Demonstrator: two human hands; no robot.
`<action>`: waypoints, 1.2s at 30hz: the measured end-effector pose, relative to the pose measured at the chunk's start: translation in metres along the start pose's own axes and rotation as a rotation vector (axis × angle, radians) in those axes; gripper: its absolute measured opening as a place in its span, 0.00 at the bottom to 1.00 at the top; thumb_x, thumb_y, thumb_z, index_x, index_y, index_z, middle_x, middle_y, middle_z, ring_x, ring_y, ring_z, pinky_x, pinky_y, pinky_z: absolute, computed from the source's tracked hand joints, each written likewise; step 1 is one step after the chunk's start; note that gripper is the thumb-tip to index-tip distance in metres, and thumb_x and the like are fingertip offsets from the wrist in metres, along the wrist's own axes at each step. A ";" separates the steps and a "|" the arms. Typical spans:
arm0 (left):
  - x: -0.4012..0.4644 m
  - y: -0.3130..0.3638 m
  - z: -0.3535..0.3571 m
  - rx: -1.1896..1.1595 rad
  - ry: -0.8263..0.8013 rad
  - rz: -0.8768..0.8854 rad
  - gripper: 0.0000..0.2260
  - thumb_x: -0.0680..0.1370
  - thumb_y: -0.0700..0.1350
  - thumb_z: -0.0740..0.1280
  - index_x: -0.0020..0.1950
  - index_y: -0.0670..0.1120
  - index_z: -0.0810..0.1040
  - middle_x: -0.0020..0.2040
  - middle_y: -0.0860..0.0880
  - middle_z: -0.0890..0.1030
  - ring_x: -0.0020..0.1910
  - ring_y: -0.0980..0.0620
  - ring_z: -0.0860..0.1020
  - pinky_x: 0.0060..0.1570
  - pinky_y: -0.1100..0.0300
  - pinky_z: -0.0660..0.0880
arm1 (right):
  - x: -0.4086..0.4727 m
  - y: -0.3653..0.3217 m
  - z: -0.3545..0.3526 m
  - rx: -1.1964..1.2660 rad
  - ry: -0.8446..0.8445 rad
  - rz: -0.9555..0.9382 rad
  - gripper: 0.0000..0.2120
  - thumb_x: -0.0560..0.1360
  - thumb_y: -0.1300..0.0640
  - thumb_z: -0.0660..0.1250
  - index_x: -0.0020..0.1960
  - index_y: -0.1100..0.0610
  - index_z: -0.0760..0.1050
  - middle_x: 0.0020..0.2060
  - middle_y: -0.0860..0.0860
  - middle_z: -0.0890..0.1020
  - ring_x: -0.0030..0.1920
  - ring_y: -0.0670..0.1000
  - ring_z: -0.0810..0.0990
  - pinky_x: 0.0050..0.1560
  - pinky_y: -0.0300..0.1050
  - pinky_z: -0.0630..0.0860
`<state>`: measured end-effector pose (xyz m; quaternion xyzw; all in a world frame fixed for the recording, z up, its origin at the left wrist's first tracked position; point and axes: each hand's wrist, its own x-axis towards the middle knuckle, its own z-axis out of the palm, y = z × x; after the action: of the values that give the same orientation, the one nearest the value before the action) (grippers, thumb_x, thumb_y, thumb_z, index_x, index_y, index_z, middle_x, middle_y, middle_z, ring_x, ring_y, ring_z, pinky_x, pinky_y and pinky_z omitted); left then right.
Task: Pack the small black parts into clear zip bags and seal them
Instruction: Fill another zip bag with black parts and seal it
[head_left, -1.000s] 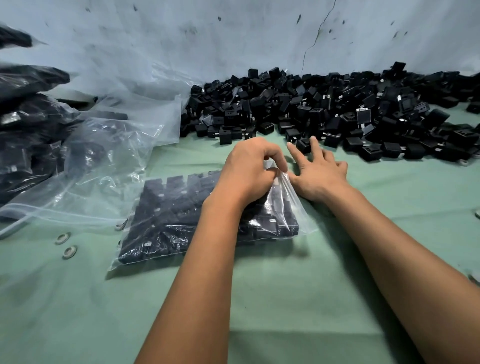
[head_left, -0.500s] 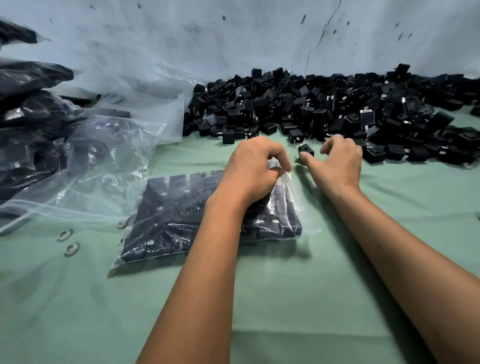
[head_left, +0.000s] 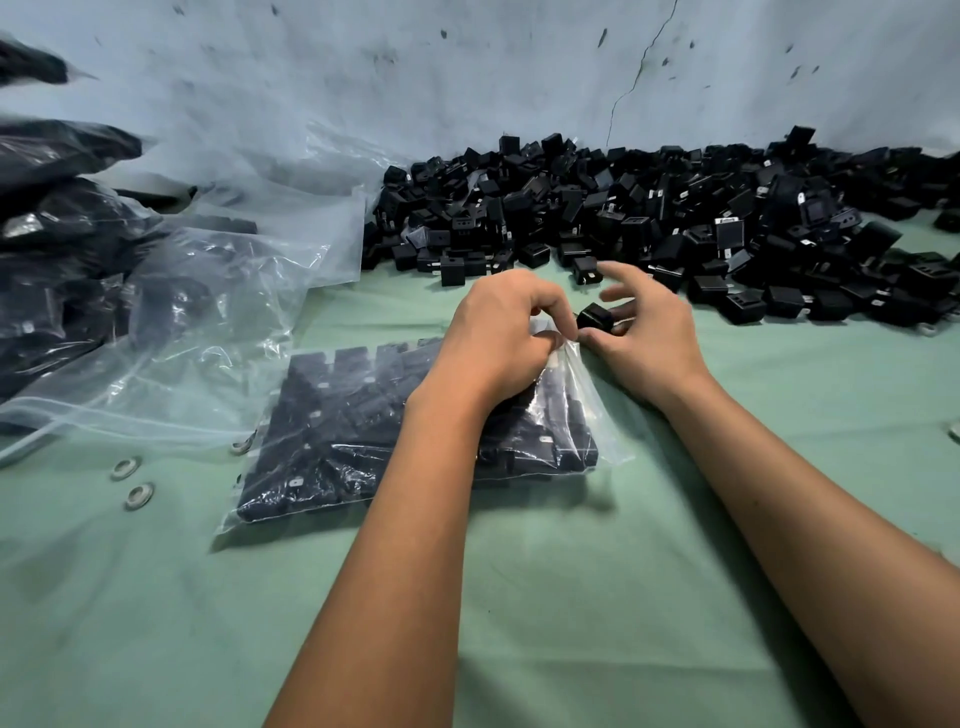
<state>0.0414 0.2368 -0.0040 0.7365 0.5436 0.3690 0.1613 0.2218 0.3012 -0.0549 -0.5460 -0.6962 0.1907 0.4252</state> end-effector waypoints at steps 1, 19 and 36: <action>0.000 0.000 0.000 -0.002 0.003 0.005 0.11 0.72 0.36 0.75 0.42 0.53 0.86 0.49 0.52 0.81 0.52 0.50 0.79 0.54 0.48 0.78 | -0.002 0.001 -0.003 0.083 0.029 0.064 0.30 0.69 0.58 0.81 0.69 0.50 0.77 0.54 0.49 0.82 0.49 0.48 0.82 0.53 0.39 0.79; 0.003 -0.004 -0.008 0.001 0.109 0.054 0.10 0.71 0.38 0.78 0.42 0.53 0.86 0.49 0.54 0.82 0.53 0.54 0.80 0.53 0.49 0.79 | -0.031 -0.014 -0.013 0.811 -0.419 -0.057 0.08 0.70 0.67 0.77 0.47 0.58 0.87 0.47 0.57 0.88 0.47 0.53 0.85 0.52 0.43 0.81; 0.005 -0.005 -0.008 -0.003 0.112 0.046 0.10 0.71 0.37 0.79 0.41 0.53 0.86 0.49 0.55 0.82 0.53 0.55 0.80 0.53 0.50 0.79 | -0.035 -0.020 -0.012 0.896 -0.330 0.076 0.05 0.73 0.70 0.73 0.49 0.68 0.80 0.39 0.58 0.87 0.36 0.51 0.86 0.38 0.40 0.81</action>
<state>0.0328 0.2414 0.0003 0.7266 0.5343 0.4141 0.1232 0.2208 0.2605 -0.0473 -0.2962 -0.5833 0.5716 0.4953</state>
